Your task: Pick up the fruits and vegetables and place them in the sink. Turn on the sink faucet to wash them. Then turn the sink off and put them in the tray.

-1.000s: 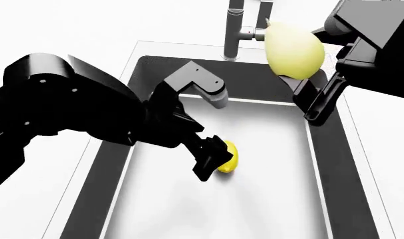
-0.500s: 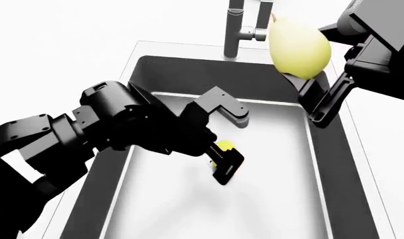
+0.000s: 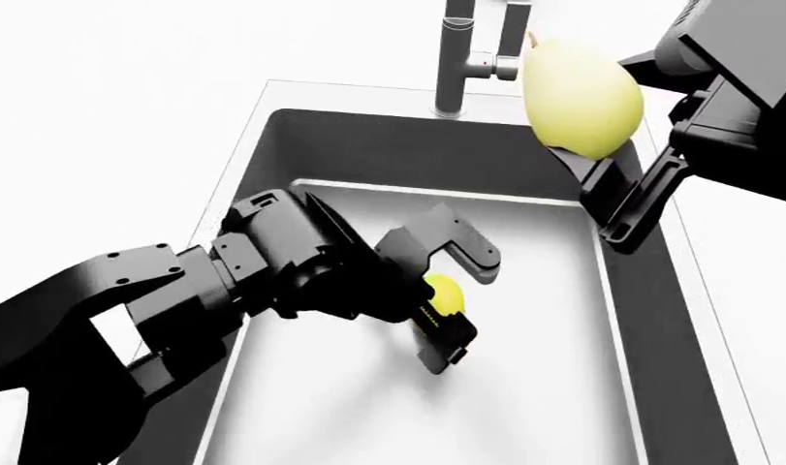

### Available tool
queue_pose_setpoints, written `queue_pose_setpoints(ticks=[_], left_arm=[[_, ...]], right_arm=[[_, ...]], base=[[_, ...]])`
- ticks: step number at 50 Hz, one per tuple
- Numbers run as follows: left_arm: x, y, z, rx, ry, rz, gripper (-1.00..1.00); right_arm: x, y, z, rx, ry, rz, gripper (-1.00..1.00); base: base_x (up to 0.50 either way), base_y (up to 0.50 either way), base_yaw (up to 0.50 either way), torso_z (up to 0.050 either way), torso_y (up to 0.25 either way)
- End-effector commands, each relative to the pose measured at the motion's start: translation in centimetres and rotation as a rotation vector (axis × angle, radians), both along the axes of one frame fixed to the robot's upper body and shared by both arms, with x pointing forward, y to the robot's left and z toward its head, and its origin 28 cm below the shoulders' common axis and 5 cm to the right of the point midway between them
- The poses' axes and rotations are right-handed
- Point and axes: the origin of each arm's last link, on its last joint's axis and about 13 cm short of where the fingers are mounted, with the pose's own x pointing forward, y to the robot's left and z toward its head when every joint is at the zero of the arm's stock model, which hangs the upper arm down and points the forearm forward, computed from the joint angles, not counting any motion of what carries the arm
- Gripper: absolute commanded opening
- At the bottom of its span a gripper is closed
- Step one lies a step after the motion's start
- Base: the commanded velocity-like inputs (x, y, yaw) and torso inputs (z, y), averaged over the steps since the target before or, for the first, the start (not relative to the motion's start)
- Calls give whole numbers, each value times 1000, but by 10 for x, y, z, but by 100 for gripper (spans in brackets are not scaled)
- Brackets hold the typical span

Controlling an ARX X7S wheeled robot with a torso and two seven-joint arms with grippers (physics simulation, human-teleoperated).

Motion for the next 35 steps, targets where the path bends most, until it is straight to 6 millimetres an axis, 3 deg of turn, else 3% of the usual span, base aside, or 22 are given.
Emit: queue_pose_setpoints(ticks=[1, 5, 11, 21, 35], left_arm=[[-17, -1, -3, 6, 17, -21, -100], [-25, 9, 15, -46, -46, -14, -100], [-34, 43, 51, -156, -152, 61, -100], [-58, 85, 89, -252, -244, 157, -100], [-75, 118, 115, -308, -354, 313, -100]], right_arm=[[-1, -1, 0, -5, -10, -6, -100], [-2, -2, 0, -2, -10, -11, -100], [-2, -3, -4, 0, -7, -22, -100], [1, -1, -12, -17, 33, -63, -100], [-1, -4, -25, -27, 78, -123, -100]], base=[[0, 0, 0, 0, 0], [0, 0, 0, 0, 0], [0, 0, 0, 0, 20], [-11, -1, 0, 0, 250], [-7, -1, 0, 0, 250]])
